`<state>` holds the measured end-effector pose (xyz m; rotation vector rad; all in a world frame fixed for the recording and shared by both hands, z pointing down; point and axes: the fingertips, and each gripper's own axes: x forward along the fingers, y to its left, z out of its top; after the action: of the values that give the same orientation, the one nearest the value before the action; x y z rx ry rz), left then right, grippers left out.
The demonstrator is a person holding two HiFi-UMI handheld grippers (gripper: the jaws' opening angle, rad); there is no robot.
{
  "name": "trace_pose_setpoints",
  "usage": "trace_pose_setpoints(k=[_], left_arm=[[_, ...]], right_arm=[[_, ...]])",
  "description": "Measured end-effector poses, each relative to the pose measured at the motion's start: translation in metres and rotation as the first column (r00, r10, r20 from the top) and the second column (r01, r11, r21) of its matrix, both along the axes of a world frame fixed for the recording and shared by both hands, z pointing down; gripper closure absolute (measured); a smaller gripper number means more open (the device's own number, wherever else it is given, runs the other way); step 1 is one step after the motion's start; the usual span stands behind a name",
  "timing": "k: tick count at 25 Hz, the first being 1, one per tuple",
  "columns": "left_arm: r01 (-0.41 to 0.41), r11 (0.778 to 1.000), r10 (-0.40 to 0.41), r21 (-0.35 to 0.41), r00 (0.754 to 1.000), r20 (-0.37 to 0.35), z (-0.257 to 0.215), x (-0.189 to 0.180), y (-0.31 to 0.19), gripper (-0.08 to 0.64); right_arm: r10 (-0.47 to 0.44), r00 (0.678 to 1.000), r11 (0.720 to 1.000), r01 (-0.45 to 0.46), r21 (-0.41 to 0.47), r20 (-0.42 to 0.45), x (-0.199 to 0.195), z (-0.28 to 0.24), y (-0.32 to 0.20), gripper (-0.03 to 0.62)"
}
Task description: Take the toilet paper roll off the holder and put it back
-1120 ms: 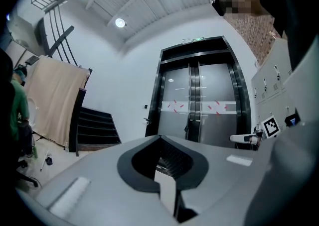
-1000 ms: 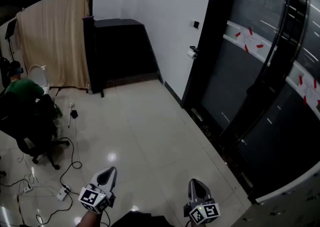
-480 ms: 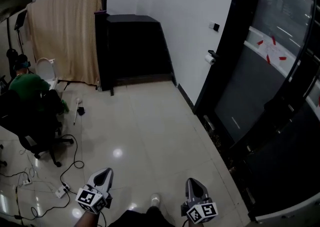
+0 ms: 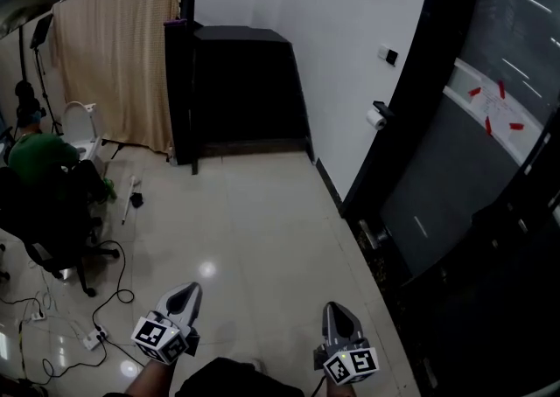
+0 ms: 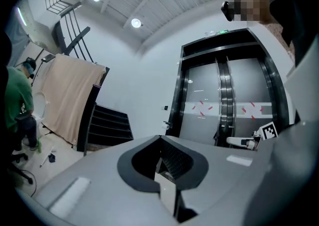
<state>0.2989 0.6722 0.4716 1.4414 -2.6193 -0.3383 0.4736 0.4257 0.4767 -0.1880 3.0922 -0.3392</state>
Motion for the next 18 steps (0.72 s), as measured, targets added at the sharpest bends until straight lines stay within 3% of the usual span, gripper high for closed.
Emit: trace_pose_setpoints(k=[4,9,18], left_arm=[[-0.009,1.000,0.009,0.013,1.000,0.000,-0.002,-0.015,-0.039,0.558],[0.010,0.999,-0.009,-0.047,1.000,0.024,0.014,-0.047,-0.058,0.559],[0.015,0.999,-0.013,-0.037,0.999,0.049,0.023,-0.161,-0.107,0.558]], right_arm=[[-0.001,1.000,1.000,0.000,-0.008,-0.020,-0.017,0.007,-0.036,0.578],[-0.002,0.998,0.999,0.000,-0.034,-0.056,-0.047,0.025,-0.066,0.578],[-0.002,0.998,1.000,0.003,0.026,-0.057,-0.159,0.019,-0.118,0.578]])
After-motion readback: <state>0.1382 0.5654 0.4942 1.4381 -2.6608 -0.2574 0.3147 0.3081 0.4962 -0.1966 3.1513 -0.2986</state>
